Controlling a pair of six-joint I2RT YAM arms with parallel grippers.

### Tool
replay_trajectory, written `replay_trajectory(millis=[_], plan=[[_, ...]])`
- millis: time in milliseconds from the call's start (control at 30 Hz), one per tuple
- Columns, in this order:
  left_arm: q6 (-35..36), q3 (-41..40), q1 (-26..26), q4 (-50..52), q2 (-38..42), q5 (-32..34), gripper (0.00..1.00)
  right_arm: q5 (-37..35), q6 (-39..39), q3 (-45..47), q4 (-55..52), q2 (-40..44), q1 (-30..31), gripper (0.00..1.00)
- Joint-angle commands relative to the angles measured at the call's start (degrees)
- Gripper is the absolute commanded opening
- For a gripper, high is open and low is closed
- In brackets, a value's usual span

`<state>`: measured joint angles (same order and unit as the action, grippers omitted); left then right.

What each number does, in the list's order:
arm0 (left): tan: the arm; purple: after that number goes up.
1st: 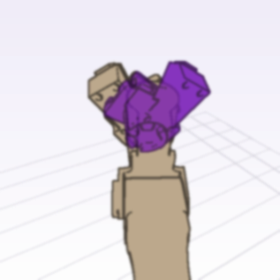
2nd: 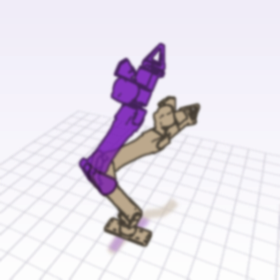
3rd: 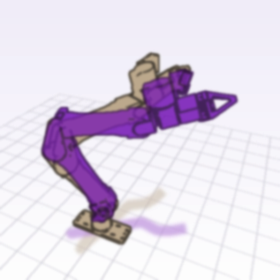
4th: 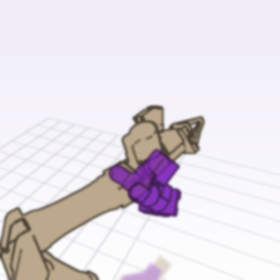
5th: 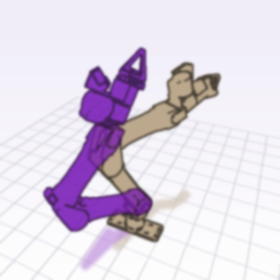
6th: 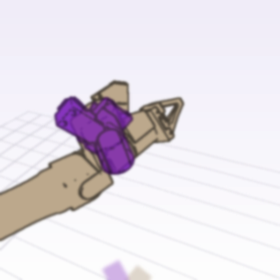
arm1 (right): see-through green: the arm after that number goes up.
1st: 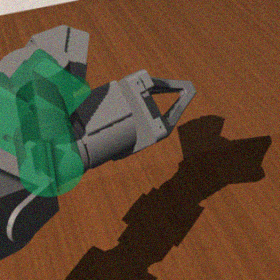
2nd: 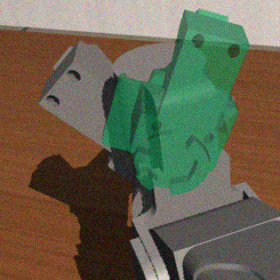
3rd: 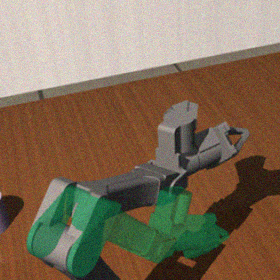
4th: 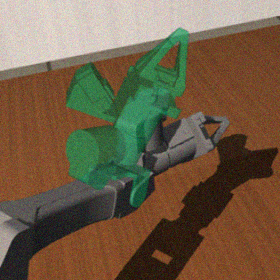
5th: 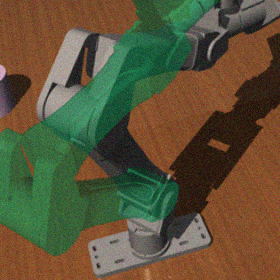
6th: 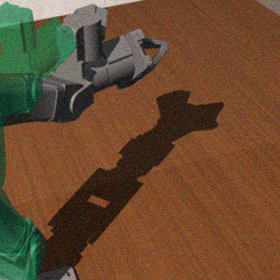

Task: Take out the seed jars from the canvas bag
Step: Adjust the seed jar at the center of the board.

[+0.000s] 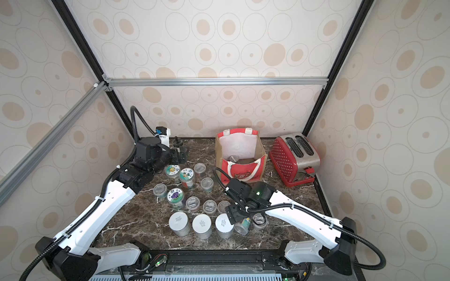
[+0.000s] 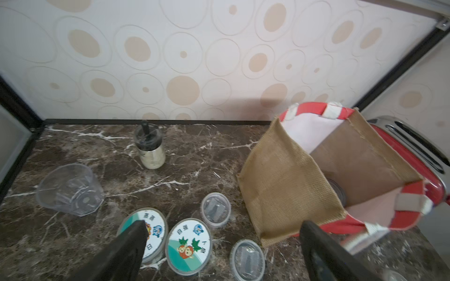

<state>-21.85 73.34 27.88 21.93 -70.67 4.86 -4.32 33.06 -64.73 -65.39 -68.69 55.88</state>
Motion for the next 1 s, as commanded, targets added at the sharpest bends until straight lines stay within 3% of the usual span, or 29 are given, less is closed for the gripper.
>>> replay_trajectory(millis=[0, 233, 633, 967], plan=[[-1.1, 0.3, 2.4, 0.8, -0.9, 1.0, 0.98, -0.7, 3.8, 6.2, -1.1, 4.4, -0.1, 0.86], [-1.3, 0.7, 3.8, 0.6, -3.2, 1.7, 0.98, 6.4, 4.9, 16.8, 8.5, 6.3, -0.1, 0.84], [-0.5, 2.1, 4.1, 1.1, -4.5, 2.4, 0.98, 7.8, 6.4, 23.9, 18.0, 5.2, -7.6, 0.81], [-0.1, 2.2, 4.1, 0.9, -4.9, 2.4, 0.98, 3.3, 4.7, 26.7, 16.6, 9.0, -14.8, 0.86]])
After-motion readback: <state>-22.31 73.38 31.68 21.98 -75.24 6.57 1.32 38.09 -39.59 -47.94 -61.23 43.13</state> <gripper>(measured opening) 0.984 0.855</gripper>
